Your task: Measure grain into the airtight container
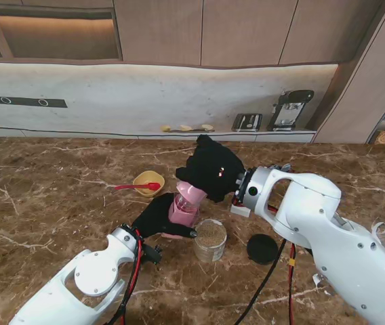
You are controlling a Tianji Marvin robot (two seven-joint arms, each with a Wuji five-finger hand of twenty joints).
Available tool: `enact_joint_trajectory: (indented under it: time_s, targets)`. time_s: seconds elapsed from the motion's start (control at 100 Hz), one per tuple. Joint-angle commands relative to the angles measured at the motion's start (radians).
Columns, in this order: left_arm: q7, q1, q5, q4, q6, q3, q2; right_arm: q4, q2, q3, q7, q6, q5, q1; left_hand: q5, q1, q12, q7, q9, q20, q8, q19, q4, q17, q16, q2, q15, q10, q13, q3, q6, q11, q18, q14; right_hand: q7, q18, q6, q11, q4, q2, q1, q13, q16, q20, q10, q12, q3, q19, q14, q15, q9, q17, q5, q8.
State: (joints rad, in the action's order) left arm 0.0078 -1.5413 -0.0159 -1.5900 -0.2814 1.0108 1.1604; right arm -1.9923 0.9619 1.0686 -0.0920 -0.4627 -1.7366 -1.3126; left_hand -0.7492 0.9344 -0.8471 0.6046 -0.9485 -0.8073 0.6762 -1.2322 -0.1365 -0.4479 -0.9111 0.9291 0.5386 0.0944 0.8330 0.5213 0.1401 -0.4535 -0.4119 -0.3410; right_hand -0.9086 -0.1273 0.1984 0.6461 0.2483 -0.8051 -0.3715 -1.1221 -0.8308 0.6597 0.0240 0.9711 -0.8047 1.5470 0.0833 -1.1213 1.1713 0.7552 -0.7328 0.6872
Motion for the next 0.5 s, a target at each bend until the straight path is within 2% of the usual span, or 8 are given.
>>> enact_joint_trajectory:
  time_s: [0.0, 0.35, 0.49]
  targets:
    - [-0.005, 0.008, 0.0, -0.036, -0.01, -0.008, 0.012, 0.023, -0.002, -0.01, 0.012, 0.0, -0.003, -0.007, -0.215, 0.25, -0.037, 0.382, -0.063, -0.016, 0.019, -0.039, -0.023, -0.005, -0.061, -0.596, 0.194, -0.084, 0.08, 0.218, -0.263, -0.099, 0.054, 0.056, 0.007, 0.062, 0.138, 0.265, 0.033, 0.287, -0.173, -0.047, -0.039, 0.026, 0.13, 0.086, -0.274, 0.041, -0.176, -0.09, 0.132, -0.003, -0.103, -0.012]
    - [-0.007, 0.011, 0.001, -0.036, -0.009, -0.007, 0.012, 0.038, -0.004, -0.026, -0.019, 0.003, -0.001, 0.009, -0.214, 0.248, -0.037, 0.382, -0.065, -0.016, 0.02, -0.04, -0.022, -0.007, -0.061, -0.596, 0.194, -0.087, 0.083, 0.217, -0.268, -0.098, 0.055, 0.058, 0.007, 0.062, 0.148, 0.267, 0.03, 0.272, -0.168, -0.054, -0.042, 0.028, 0.13, 0.087, -0.285, 0.04, -0.178, -0.092, 0.143, -0.003, -0.114, -0.023]
    - [-0.008, 0.012, 0.001, -0.035, -0.008, -0.008, 0.012, 0.05, -0.007, -0.032, -0.036, -0.02, 0.009, 0.023, -0.214, 0.249, -0.038, 0.382, -0.064, -0.016, 0.02, -0.04, -0.023, -0.007, -0.06, -0.596, 0.194, -0.085, 0.082, 0.217, -0.267, -0.099, 0.053, 0.057, 0.014, 0.062, 0.18, 0.266, 0.03, 0.254, -0.158, -0.055, -0.043, 0.029, 0.129, 0.087, -0.298, 0.039, -0.178, -0.091, 0.152, -0.002, -0.131, -0.037]
